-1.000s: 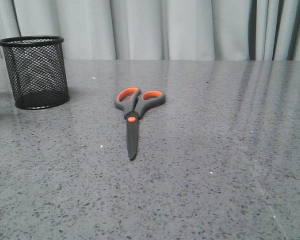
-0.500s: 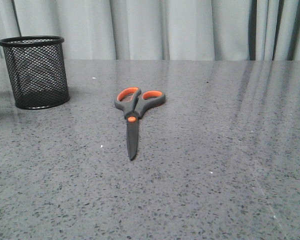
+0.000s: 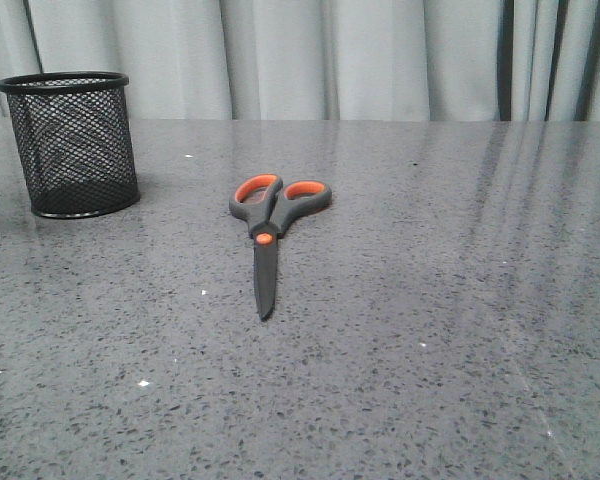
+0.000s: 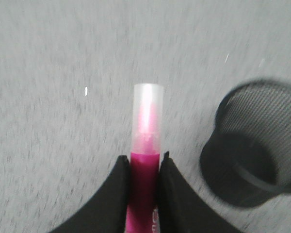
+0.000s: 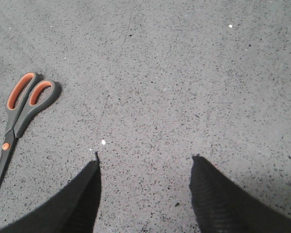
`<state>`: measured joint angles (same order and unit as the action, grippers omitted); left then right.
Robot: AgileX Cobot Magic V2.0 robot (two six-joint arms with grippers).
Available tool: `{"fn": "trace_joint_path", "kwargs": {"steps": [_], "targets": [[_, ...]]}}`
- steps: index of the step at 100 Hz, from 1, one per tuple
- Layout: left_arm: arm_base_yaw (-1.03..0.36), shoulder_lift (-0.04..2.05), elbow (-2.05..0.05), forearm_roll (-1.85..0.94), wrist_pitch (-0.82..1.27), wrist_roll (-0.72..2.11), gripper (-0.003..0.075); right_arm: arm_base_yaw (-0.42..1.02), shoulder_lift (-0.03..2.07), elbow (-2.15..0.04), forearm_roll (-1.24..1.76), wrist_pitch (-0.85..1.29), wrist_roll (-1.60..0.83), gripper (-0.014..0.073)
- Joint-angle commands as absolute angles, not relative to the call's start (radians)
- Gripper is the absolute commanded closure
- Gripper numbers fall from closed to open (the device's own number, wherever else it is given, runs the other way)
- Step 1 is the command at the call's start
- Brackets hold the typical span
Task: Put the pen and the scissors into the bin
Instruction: 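Lift the highlighter, drop it into the black mesh cup, open left gripper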
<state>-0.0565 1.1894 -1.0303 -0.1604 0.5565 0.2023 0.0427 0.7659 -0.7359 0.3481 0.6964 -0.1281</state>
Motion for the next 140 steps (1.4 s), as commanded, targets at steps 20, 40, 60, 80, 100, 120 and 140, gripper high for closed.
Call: {"fn": "trace_joint_path", "kwargs": {"steps": [20, 40, 60, 80, 100, 120, 140], "targets": [[-0.061, 1.139, -1.056, -0.644, 0.321, 0.537, 0.0741, 0.045, 0.766, -0.773, 0.360, 0.646, -0.135, 0.0224], [-0.141, 1.143, -1.056, -0.899, 0.212, 0.846, 0.0741, 0.045, 0.766, -0.773, 0.360, 0.646, -0.135, 0.0224], [-0.243, 1.198, -1.056, -0.922, 0.093, 0.901, 0.0741, 0.045, 0.766, -0.773, 0.360, 0.645, -0.135, 0.0224], [-0.316, 1.275, -1.056, -0.921, 0.011, 0.913, 0.0741, 0.045, 0.766, -0.773, 0.360, 0.646, -0.135, 0.0224], [-0.344, 1.355, -1.056, -0.919, -0.020, 0.913, 0.0741, 0.045, 0.766, -0.773, 0.360, 0.646, -0.135, 0.0224], [-0.344, 1.405, -1.056, -0.919, -0.027, 0.913, 0.0741, 0.045, 0.766, -0.773, 0.360, 0.646, -0.135, 0.0224], [-0.344, 1.436, -1.056, -0.925, -0.013, 0.913, 0.0741, 0.045, 0.766, -0.773, 0.360, 0.644, -0.135, 0.0224]]}}
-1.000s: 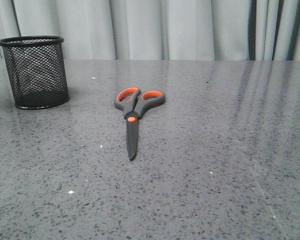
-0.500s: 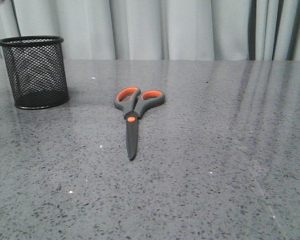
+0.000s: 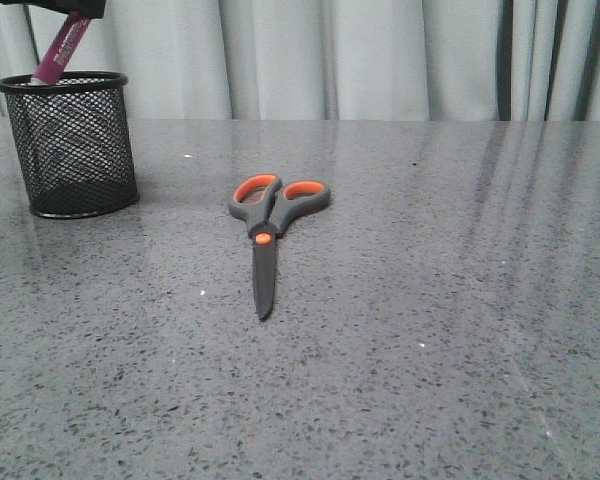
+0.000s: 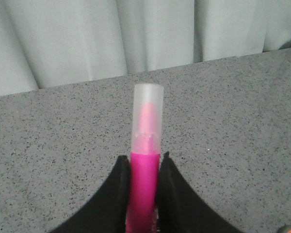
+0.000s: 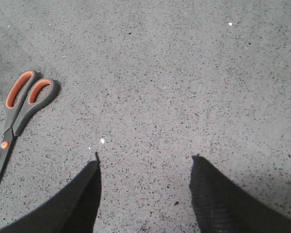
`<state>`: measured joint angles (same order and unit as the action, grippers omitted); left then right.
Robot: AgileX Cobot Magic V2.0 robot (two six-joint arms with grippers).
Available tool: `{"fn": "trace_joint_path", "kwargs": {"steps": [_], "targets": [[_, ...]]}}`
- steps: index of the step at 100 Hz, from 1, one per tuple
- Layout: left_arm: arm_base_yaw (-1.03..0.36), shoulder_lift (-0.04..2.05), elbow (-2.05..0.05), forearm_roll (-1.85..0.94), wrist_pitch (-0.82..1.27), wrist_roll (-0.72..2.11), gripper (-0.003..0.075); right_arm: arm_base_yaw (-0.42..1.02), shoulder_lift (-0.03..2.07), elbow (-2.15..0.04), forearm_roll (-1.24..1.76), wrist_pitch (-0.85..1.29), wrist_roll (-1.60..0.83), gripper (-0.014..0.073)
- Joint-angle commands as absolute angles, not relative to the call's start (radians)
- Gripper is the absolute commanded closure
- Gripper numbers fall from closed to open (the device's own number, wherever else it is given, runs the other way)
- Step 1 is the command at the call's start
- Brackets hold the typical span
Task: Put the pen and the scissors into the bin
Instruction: 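Lift the highlighter, drop it into the black mesh cup, open left gripper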
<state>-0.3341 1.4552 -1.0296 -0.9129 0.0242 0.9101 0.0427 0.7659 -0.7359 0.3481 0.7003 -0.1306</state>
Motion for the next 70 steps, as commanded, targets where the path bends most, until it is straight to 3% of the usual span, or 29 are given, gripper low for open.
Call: {"fn": "trace_joint_path", "kwargs": {"steps": [1, 70], "targets": [[-0.344, 1.436, -1.056, -0.925, -0.008, 0.913, 0.0741, 0.045, 0.766, -0.773, 0.360, 0.644, -0.135, 0.0224], [-0.344, 1.446, -1.056, -0.908, 0.095, 0.913, 0.0740, 0.045, 0.766, -0.773, 0.360, 0.642, -0.135, 0.0224]]}}
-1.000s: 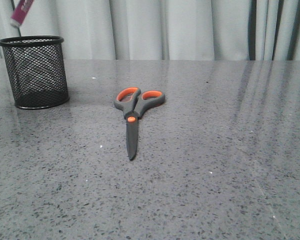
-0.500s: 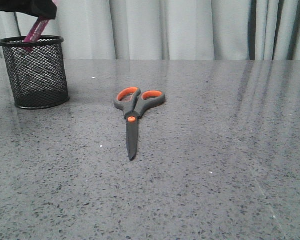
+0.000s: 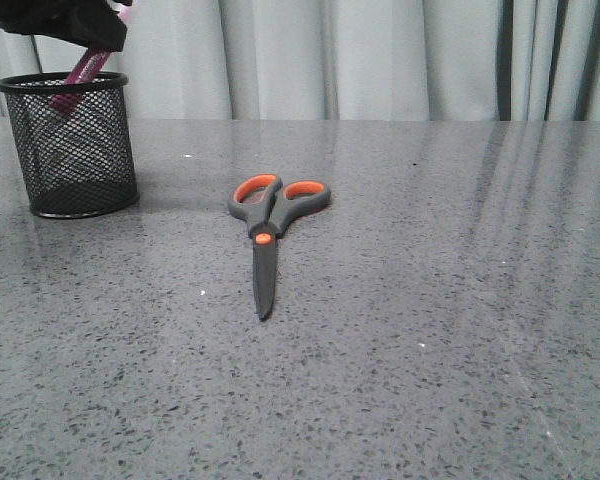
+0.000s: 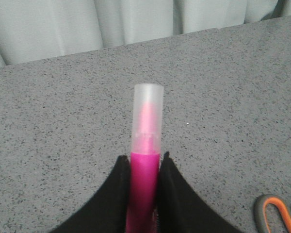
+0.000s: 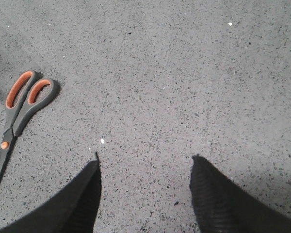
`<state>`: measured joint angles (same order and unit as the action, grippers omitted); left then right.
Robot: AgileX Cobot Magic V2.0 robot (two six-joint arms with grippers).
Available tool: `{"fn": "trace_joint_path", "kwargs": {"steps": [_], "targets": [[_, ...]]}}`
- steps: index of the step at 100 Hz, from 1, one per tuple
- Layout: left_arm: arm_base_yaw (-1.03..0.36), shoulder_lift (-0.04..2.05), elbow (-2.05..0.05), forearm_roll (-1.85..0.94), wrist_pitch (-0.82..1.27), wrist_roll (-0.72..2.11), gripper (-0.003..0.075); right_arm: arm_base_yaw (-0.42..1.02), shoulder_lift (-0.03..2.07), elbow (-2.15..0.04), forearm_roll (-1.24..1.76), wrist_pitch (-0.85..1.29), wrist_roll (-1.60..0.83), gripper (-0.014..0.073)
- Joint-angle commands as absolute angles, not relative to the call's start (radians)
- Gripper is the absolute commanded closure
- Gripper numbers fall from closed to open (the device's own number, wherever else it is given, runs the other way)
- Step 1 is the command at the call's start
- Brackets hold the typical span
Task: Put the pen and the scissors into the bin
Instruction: 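Lift the highlighter, drop it into the black mesh cup, open left gripper, then move the right gripper over the scissors' orange handles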
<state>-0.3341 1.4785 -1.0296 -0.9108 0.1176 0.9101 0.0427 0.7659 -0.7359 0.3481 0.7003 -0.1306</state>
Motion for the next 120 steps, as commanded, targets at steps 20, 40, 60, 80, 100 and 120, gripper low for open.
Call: {"fn": "trace_joint_path", "kwargs": {"steps": [20, 40, 60, 80, 100, 120], "targets": [[-0.342, 1.446, -1.056, -0.875, 0.135, 0.913, 0.0615, 0.045, 0.766, -0.773, 0.360, 0.642, -0.135, 0.0224], [-0.342, 1.446, -1.056, -0.875, 0.131, 0.913, 0.0503, 0.045, 0.766, -0.773, 0.360, 0.644, -0.135, 0.0224], [-0.340, 1.416, -1.056, -0.873, 0.116, 0.913, 0.0489, 0.045, 0.766, -0.773, 0.360, 0.652, -0.135, 0.0224], [-0.277, 1.288, -1.056, -0.854, 0.112, 0.913, 0.0489, 0.045, 0.766, -0.773, 0.360, 0.662, -0.135, 0.0224], [-0.132, 1.148, -1.056, -0.853, 0.235, 0.913, 0.0498, 0.046, 0.766, -0.773, 0.375, 0.670, -0.138, 0.0224], [0.012, 1.042, -1.056, -0.853, 0.400, 0.913, 0.0589, 0.122, 0.786, -0.774, 0.523, 0.678, -0.272, 0.0224]]}}
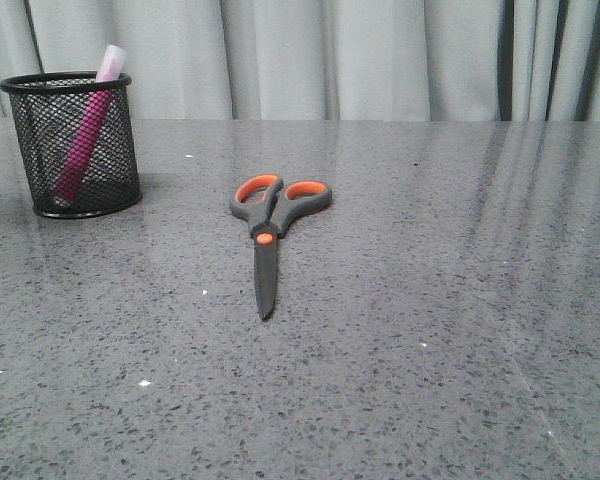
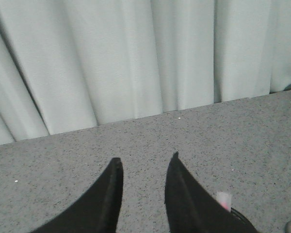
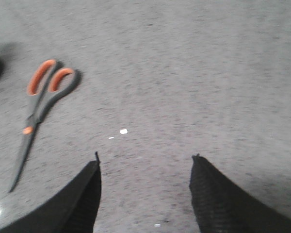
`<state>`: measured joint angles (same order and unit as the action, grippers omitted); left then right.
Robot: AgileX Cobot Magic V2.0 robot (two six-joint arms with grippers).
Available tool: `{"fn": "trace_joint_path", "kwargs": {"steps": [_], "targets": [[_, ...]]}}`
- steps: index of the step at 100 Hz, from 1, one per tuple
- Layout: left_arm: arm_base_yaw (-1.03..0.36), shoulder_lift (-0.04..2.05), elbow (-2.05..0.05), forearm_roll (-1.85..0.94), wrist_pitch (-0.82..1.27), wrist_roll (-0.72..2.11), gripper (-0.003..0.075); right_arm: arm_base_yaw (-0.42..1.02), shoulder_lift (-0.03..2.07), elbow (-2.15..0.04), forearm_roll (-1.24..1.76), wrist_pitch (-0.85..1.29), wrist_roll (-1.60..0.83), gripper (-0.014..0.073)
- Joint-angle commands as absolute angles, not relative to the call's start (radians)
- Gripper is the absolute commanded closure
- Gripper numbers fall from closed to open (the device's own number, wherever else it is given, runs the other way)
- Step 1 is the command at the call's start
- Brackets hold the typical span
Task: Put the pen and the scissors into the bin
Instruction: 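Move the right gripper over the scissors' orange handles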
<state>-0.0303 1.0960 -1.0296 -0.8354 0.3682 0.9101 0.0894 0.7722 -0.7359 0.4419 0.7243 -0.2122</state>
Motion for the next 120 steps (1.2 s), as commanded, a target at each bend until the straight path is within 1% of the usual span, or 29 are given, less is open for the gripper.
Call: {"fn": "trace_joint_path", "kwargs": {"steps": [1, 9, 35, 52, 66, 73, 83, 96, 110, 120], "targets": [[0.020, 1.039, -1.056, -0.853, 0.404, 0.913, 0.0593, 0.126, 0.786, -0.775, 0.530, 0.678, -0.273, 0.0224], [0.051, 1.009, -1.056, -0.853, 0.448, 0.913, 0.0625, 0.180, 0.816, -0.775, 0.538, 0.674, -0.273, 0.0224], [0.056, 0.977, -1.056, -0.848, 0.473, 0.913, 0.0625, 0.352, 0.941, -0.786, 0.538, 0.649, -0.353, 0.0224], [0.056, 0.977, -1.056, -0.848, 0.481, 0.913, 0.0625, 0.366, 0.997, -0.786, 0.541, 0.618, -0.353, 0.0224], [0.051, 0.977, -1.056, -0.853, 0.485, 0.913, 0.0625, 0.381, 1.030, -0.812, 0.601, 0.622, -0.353, 0.0226], [0.036, 0.977, -1.056, -0.853, 0.485, 0.913, 0.0625, 0.410, 1.056, -0.850, 0.608, 0.632, -0.352, 0.0254], [0.011, 0.977, -1.056, -0.853, 0.485, 0.913, 0.0625, 0.464, 1.113, -0.924, 0.608, 0.653, -0.313, 0.0310], [0.005, 0.977, -1.056, -0.853, 0.485, 0.913, 0.0625, 0.538, 1.231, -1.043, 0.573, 0.692, -0.237, 0.0321], [0.005, 0.977, -1.056, -0.853, 0.485, 0.913, 0.0625, 0.595, 1.370, -1.186, 0.384, 0.763, -0.060, 0.0321], [0.005, 0.966, -1.056, -0.853, 0.483, 0.913, 0.0625, 0.622, 1.465, -1.301, 0.209, 0.856, 0.088, 0.0321]]}}
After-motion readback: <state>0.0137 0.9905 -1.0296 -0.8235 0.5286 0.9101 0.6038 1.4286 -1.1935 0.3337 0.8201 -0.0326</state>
